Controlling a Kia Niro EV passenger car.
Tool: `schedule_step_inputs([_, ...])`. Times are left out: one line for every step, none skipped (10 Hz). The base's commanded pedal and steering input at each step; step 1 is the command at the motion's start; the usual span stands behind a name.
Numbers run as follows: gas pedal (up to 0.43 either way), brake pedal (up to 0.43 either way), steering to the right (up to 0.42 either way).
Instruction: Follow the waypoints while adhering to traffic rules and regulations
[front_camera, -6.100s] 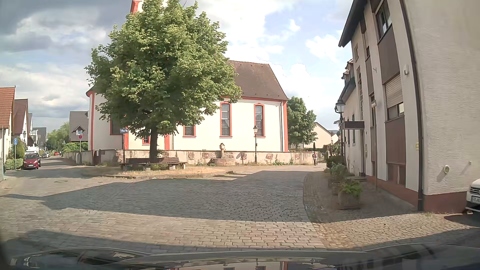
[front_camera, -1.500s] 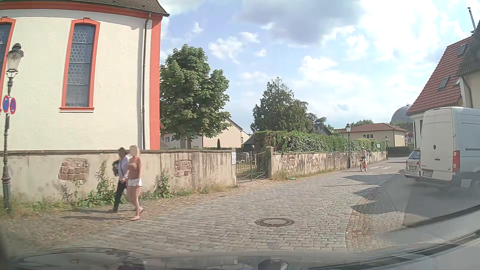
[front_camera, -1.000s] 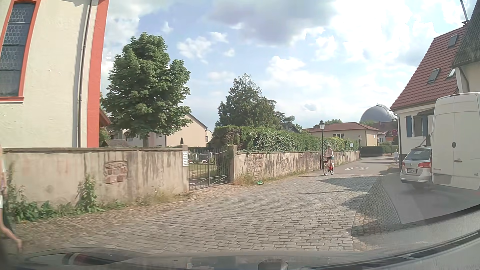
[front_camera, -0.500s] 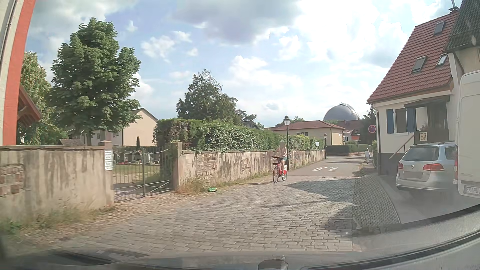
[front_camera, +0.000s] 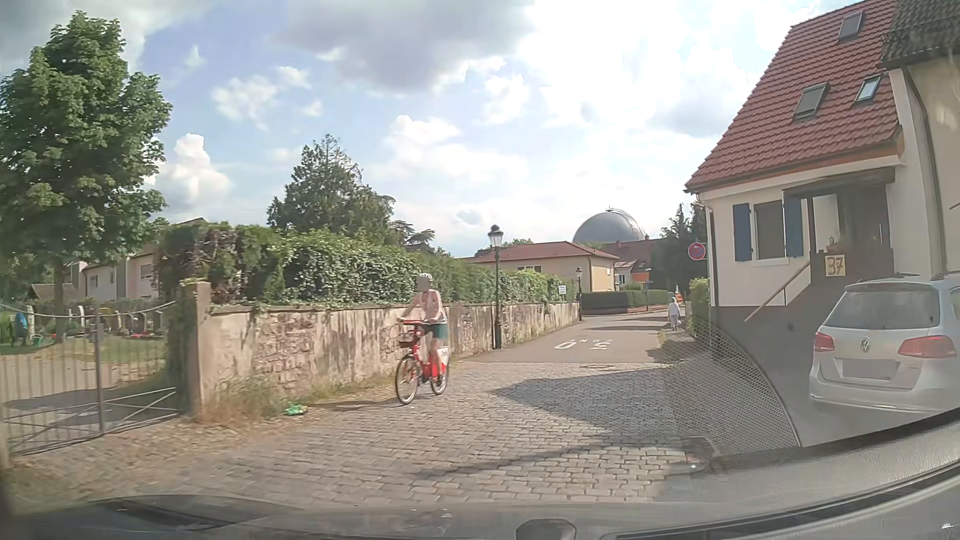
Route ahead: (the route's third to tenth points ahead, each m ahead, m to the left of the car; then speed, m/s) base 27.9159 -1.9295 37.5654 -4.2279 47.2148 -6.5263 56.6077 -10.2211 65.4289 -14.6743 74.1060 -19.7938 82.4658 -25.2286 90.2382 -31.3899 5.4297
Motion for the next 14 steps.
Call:
schedule_step_inputs([0.047,0.000,0.165])
schedule_step_inputs([0.047,0.000,0.156])
schedule_step_inputs([0.047,0.000,0.140])
schedule_step_inputs([0.047,0.000,0.123])
schedule_step_inputs([0.059,0.000,0.100])
schedule_step_inputs([0.067,0.000,0.082])
schedule_step_inputs([0.067,0.000,0.079])
schedule_step_inputs([0.067,0.000,0.076])
schedule_step_inputs([0.067,0.000,0.070])
schedule_step_inputs([0.067,0.000,0.054])
schedule_step_inputs([0.079,0.000,0.039])
schedule_step_inputs([0.087,0.000,0.031])
schedule_step_inputs([0.087,0.000,0.031])
schedule_step_inputs([0.098,0.000,0.032])
